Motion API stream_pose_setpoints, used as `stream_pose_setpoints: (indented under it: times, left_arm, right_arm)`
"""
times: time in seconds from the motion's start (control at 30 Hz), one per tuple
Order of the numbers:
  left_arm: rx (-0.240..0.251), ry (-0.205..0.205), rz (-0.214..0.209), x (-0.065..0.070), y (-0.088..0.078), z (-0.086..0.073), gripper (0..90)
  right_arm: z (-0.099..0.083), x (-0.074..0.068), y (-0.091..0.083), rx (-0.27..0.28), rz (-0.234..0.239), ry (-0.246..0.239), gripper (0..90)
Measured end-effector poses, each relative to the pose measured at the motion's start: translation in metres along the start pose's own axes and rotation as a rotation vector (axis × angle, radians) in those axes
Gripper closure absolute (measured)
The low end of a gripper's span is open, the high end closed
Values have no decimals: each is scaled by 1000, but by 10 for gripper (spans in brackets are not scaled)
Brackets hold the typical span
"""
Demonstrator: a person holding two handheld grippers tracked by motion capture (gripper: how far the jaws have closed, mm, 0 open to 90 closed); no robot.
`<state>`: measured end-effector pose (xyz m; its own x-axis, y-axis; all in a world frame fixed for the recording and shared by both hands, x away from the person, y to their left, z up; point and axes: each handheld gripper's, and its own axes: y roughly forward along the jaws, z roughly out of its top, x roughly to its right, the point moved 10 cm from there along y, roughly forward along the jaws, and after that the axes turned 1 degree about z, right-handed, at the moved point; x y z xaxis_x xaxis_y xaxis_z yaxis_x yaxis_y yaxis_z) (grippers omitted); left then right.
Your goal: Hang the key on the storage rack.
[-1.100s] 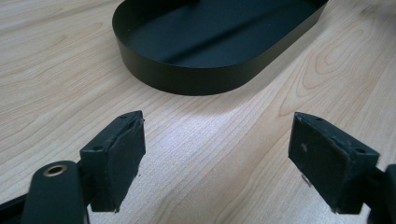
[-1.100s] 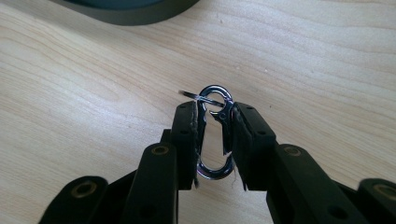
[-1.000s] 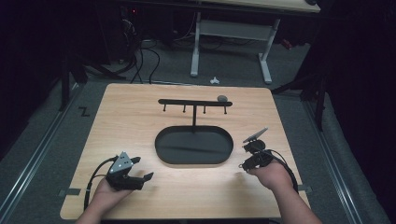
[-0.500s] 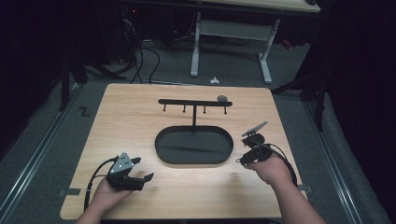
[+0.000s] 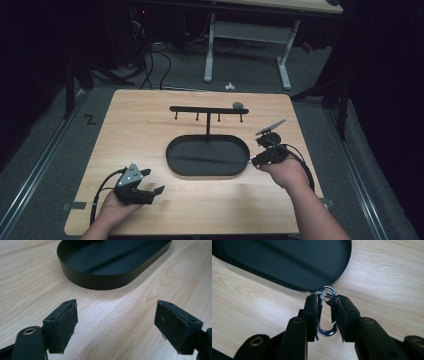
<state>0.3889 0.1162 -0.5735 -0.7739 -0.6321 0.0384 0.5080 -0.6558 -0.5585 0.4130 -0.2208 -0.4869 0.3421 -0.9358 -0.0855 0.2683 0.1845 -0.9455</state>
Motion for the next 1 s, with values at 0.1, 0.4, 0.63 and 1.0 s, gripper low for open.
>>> stream_pose_setpoints:
  times: [0.1, 0.4, 0.63, 1.0]
  left_arm:
    - [1, -2, 0, 0, 0, 0, 194]
    - [5, -4, 1, -1, 0, 0, 194]
    - [3, -4, 1, -1, -1, 0, 194]
    - [2, -4, 0, 0, -1, 0, 194]
  right_arm:
    - [5, -1, -7, 6, -4, -13, 712]
    - [17, -2, -23, 33, 0, -3, 712]
    - [29, -4, -37, 56, 6, 3, 712]
    - [45, -7, -49, 80, 16, -2, 712]
